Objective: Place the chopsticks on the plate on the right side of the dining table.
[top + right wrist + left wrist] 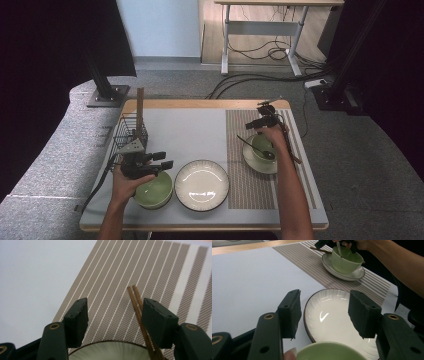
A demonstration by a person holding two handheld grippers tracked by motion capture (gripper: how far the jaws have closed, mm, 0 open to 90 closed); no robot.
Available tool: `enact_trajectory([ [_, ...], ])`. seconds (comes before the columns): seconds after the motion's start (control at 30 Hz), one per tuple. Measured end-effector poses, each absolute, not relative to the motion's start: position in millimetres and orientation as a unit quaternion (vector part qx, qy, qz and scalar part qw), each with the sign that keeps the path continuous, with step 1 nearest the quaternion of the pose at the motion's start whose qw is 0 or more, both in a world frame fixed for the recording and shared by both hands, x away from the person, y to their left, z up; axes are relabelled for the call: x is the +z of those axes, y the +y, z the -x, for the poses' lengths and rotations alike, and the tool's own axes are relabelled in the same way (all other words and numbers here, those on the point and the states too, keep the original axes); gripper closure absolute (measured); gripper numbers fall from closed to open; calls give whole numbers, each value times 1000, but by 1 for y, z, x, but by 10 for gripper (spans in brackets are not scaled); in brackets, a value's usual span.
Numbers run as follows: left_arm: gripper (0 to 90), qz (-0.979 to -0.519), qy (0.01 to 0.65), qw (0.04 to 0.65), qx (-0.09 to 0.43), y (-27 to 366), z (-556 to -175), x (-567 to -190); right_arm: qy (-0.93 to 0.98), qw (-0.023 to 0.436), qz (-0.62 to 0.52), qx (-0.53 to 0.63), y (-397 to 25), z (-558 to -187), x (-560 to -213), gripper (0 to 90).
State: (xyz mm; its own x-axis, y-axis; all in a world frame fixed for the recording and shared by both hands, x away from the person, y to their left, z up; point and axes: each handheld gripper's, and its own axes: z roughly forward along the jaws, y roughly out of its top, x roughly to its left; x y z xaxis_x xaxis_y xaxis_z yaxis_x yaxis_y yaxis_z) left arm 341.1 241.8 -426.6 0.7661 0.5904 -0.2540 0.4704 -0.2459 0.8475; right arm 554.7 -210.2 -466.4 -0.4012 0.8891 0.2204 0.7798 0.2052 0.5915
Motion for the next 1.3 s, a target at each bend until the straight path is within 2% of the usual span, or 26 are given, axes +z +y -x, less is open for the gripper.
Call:
enact_trajectory([
  [1.3, 438, -787, 335, 514, 57, 240, -342, -427, 786, 62, -536, 300, -205, -563, -473, 394],
])
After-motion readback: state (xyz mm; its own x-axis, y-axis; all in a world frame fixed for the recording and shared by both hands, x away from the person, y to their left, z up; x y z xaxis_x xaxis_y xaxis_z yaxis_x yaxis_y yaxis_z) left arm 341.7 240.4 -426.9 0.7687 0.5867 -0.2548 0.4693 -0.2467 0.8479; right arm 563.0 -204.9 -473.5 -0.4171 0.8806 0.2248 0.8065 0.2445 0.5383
